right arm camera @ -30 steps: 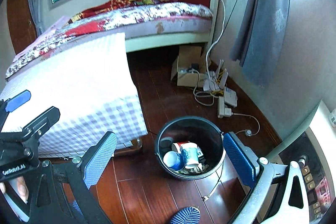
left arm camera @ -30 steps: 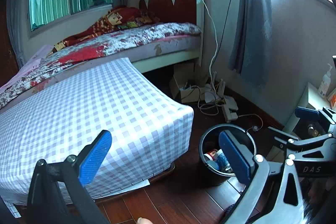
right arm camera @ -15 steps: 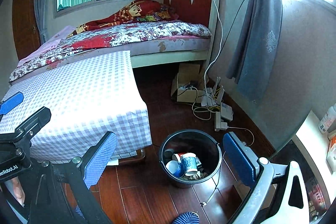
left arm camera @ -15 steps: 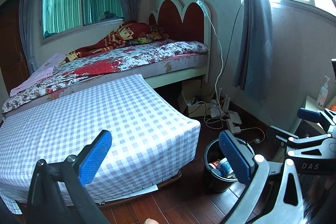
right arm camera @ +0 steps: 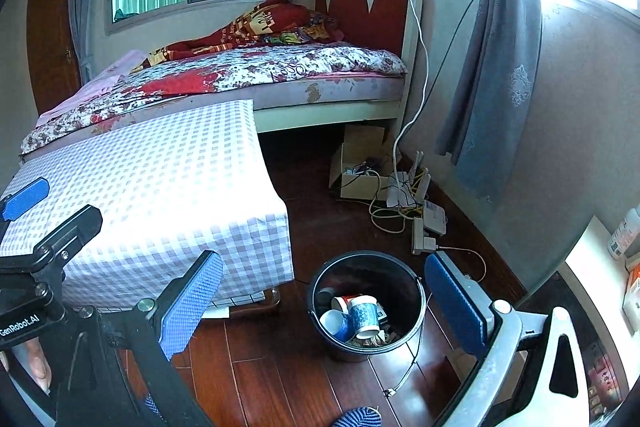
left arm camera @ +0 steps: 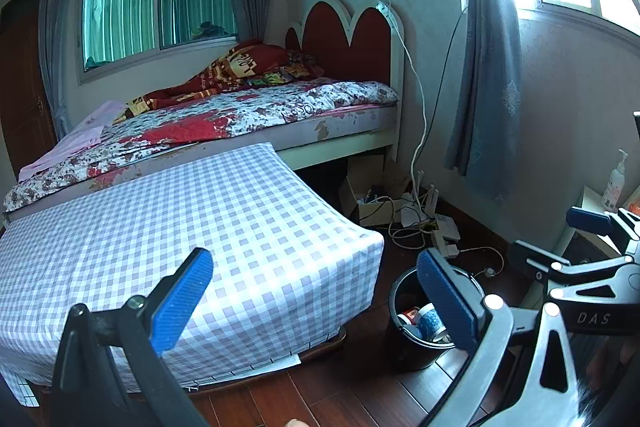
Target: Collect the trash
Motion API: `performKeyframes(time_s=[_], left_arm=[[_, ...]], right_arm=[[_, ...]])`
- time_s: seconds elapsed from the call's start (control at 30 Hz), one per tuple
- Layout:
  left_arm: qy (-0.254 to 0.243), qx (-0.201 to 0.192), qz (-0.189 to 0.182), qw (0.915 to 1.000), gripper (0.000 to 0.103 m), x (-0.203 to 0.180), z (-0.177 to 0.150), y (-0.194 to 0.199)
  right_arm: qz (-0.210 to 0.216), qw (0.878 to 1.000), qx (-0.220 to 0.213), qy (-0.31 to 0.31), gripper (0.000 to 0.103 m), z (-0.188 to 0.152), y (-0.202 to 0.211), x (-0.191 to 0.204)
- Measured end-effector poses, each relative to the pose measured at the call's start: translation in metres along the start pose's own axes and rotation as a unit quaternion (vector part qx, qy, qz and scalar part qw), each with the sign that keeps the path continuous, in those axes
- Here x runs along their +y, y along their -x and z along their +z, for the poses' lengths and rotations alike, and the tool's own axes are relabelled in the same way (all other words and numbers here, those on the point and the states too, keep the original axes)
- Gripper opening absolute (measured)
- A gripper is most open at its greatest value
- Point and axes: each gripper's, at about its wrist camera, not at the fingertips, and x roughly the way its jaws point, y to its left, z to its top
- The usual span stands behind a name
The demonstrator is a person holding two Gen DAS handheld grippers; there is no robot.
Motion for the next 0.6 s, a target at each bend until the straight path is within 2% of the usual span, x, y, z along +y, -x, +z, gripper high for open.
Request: performKeyframes(time_s=[0.6], left_arm=[[-0.006,0.003,-0.006,1.0,0.102,-0.0097,-0.0009,0.0017]], right_arm=[[-0.002,1.0,0.003,-0.013,0.102,-0.0047,0.0025,-0.007]])
